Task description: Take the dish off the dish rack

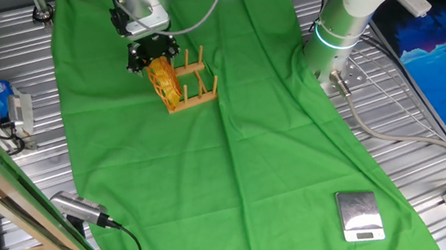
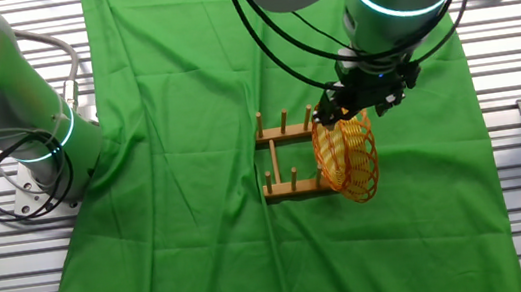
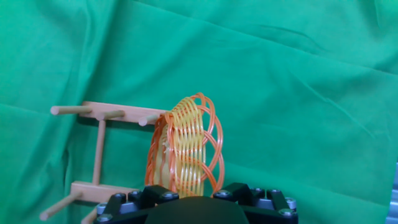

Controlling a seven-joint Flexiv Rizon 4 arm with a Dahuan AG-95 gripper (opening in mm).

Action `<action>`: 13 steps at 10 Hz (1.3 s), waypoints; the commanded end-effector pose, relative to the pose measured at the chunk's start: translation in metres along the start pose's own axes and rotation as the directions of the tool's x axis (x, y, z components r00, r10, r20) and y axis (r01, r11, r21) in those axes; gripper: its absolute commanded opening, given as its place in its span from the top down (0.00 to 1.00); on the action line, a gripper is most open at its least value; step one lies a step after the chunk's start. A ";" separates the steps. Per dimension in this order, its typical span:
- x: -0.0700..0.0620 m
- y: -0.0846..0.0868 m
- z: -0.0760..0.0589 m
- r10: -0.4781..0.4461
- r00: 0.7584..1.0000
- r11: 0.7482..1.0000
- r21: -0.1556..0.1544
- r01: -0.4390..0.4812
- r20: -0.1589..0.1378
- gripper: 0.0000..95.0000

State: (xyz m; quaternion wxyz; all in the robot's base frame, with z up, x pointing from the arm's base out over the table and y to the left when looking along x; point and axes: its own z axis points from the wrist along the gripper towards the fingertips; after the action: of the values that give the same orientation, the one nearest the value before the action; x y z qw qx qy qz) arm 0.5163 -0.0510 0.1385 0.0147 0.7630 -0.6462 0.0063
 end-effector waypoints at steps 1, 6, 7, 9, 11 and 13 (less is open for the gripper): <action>0.000 -0.001 0.000 -0.015 1.000 1.000 -0.001 0.015 0.010 0.20; 0.000 -0.001 -0.001 0.022 1.000 1.000 -0.005 -0.022 0.005 0.20; 0.000 -0.001 -0.001 0.034 0.999 0.999 -0.025 -0.033 0.017 0.20; 0.000 -0.001 -0.001 0.047 0.999 0.998 -0.043 -0.046 0.028 0.20; 0.000 -0.001 -0.001 0.037 0.999 0.998 -0.045 -0.036 0.018 0.20; 0.000 -0.001 -0.001 0.032 0.999 0.998 -0.048 -0.031 0.017 0.20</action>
State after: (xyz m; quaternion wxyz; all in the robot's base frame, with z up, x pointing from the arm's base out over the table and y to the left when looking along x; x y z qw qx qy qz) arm 0.5159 -0.0512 0.1401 0.0280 0.7538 -0.6564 -0.0118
